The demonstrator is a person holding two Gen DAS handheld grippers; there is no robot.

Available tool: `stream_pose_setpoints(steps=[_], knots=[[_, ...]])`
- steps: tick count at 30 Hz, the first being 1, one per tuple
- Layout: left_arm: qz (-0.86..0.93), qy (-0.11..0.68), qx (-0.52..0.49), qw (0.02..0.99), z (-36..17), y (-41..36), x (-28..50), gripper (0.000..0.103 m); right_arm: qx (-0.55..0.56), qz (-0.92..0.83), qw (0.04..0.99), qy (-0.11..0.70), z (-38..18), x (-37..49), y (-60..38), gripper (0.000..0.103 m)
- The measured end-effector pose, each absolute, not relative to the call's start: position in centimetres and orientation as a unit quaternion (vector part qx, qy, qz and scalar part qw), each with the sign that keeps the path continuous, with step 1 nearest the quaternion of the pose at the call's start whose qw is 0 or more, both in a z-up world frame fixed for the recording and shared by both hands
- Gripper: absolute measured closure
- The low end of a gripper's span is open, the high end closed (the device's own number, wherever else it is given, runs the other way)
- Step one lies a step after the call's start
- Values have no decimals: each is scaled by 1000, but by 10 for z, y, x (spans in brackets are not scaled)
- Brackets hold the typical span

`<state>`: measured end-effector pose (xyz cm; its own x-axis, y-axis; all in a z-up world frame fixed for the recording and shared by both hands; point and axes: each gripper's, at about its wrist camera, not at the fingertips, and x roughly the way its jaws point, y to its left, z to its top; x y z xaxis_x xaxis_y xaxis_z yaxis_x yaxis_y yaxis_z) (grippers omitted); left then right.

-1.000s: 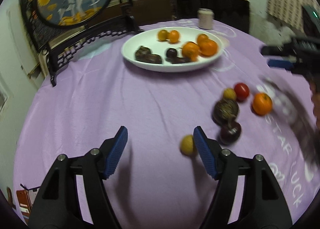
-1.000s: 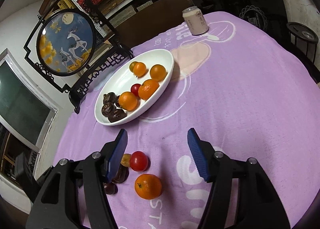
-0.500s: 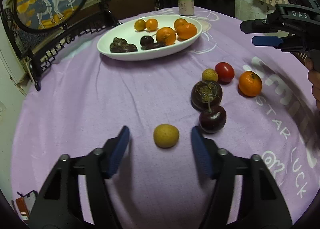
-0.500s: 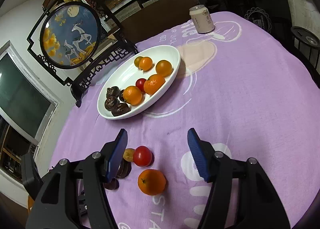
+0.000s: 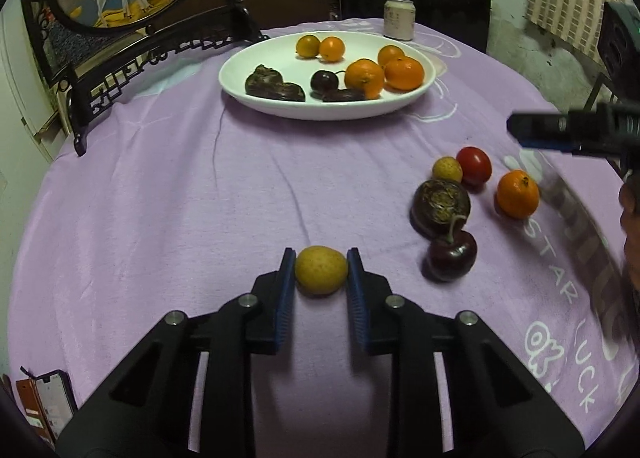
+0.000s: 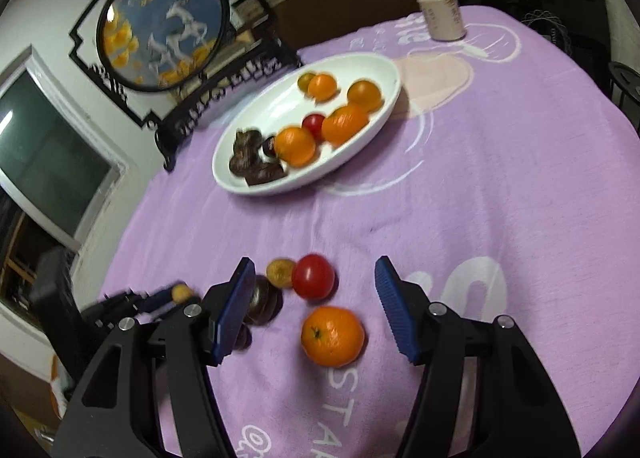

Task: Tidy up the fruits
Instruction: 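Grasp the red tomato with the right tool while the left tool holds the yellow fruit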

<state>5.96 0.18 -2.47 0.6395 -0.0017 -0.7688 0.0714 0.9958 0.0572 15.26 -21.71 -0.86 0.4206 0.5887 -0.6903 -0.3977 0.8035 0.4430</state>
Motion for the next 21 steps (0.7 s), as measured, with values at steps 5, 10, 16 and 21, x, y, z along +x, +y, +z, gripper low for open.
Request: stream_pose_setpoints(steps=[5, 10, 16, 21], knots=[[-22, 428, 54, 902, -28, -4, 60, 77, 97, 291, 833, 460, -17, 154, -210, 46], [-21, 432, 56, 900, -31, -5, 61, 77, 97, 294, 827, 470, -24, 159, -206, 51], [-21, 434, 60, 899, -32, -5, 62, 77, 89, 295, 823, 477, -30, 161, -198, 55], [-21, 433, 61, 899, -33, -6, 61, 77, 90, 302, 821, 477, -35, 165, -193, 75]])
